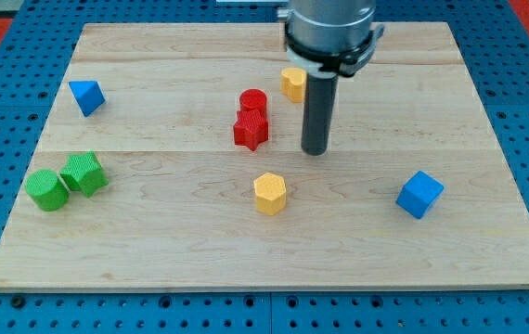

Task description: Push the yellow heart to the top right of the red circle

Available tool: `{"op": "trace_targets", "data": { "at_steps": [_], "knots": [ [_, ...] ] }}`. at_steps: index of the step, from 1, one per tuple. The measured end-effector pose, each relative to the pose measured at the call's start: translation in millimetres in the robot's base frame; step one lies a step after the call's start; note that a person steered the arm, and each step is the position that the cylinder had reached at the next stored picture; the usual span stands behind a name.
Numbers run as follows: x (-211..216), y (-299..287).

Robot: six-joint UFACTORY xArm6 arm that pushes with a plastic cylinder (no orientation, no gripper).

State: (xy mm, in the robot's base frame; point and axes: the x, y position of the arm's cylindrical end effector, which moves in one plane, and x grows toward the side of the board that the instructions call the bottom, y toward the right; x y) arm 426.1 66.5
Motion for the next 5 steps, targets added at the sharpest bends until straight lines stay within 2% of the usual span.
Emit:
{"op": "trace_targets", "data": {
  "at_steps": [1, 2, 5],
  "knots": [
    [-61.0, 24.3],
    [-86.3, 14.9],
    [-99.2, 14.8]
  ]
}}
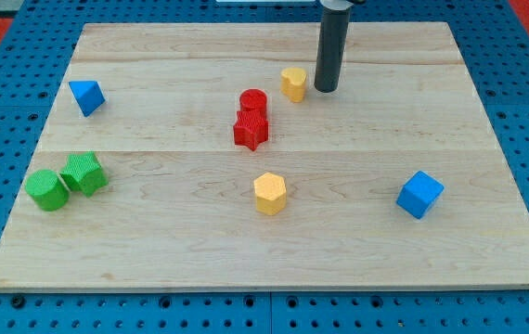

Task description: Push the yellow heart to the top right of the red circle

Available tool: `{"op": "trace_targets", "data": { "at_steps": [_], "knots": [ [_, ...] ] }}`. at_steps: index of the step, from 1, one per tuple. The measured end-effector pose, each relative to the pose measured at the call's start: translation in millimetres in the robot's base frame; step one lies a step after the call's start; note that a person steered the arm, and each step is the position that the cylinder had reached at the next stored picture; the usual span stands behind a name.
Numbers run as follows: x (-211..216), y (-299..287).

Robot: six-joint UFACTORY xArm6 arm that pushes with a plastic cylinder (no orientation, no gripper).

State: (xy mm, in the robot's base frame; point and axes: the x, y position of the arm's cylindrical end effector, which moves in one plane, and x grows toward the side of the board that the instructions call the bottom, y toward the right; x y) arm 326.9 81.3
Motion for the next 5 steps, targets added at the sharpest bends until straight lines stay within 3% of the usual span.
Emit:
{"op": "trace_targets", "data": {
  "at_steps": [4, 5],
  "knots": [
    [-24.1, 5.8],
    [-23.8, -49.2]
  ]
}}
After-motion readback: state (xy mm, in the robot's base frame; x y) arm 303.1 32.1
